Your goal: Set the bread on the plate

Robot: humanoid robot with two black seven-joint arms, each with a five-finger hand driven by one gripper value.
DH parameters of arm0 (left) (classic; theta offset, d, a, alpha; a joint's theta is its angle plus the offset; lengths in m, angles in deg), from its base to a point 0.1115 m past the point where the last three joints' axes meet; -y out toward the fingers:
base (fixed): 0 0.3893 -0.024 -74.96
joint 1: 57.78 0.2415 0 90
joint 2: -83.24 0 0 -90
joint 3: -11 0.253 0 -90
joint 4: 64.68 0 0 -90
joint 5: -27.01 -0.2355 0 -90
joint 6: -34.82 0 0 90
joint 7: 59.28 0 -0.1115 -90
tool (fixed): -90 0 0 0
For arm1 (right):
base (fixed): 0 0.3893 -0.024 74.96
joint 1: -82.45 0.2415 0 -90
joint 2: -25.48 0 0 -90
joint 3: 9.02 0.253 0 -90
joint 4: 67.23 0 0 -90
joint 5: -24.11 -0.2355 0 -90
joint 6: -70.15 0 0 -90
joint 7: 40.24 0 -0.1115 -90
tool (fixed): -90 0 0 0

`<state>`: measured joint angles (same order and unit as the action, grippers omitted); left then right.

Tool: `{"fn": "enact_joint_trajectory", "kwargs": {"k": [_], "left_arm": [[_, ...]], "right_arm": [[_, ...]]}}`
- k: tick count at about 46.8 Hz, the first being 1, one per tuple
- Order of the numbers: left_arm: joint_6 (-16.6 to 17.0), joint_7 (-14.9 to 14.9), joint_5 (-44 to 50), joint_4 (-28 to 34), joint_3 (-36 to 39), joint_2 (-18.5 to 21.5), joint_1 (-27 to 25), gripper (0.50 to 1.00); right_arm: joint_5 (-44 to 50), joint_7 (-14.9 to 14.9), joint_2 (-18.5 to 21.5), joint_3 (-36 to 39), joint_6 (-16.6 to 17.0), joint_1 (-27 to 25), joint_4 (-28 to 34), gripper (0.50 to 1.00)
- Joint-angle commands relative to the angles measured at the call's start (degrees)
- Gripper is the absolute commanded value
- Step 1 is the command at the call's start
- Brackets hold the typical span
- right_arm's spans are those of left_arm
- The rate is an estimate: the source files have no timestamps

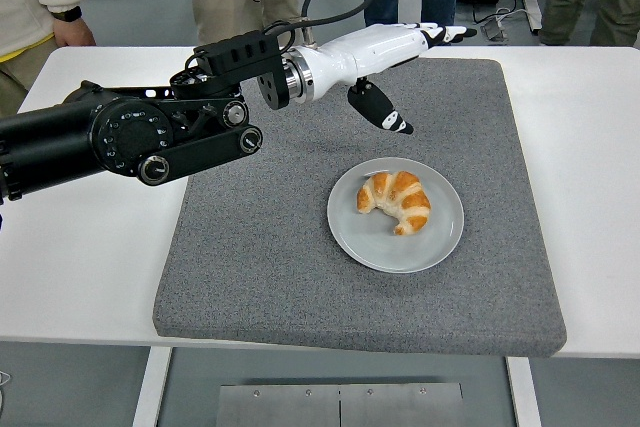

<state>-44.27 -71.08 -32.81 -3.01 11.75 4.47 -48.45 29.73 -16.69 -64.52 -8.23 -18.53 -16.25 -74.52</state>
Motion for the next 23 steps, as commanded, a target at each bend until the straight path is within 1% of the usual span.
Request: {"fn": "enact_joint_trajectory", "kwargs": {"k": [1, 4, 9, 13, 23], "left_arm": [[0.3, 0.2, 5.8, -0.6, -2.1, 0.1, 0.2, 0.968], [0.4, 0.2, 9.5, -1.1, -2.9, 0.2, 0.3, 0.968], [0.7, 0.2, 13.5, -4.2, -3.6, 0.5, 0.2, 0.968], [0.8, 0.3, 17.7, -5.9, -5.8, 0.5, 0.4, 0.968], [0.3, -0.5, 29.6, -13.8, -10.6, 0.0, 1.3, 0.968]], "right_arm": [[0.0, 0.0, 0.0, 0.0, 0.0, 0.1, 0.0, 1.000], [0.0, 0.0, 0.0, 0.0, 0.0, 0.0, 0.0, 1.000], [0.0, 0.0, 0.0, 0.0, 0.0, 0.0, 0.0, 1.000], [0.0, 0.0, 0.0, 0.0, 0.0, 0.0, 0.0, 1.000], [0.0, 0.0, 0.0, 0.0, 0.0, 0.0, 0.0, 1.000]]}}
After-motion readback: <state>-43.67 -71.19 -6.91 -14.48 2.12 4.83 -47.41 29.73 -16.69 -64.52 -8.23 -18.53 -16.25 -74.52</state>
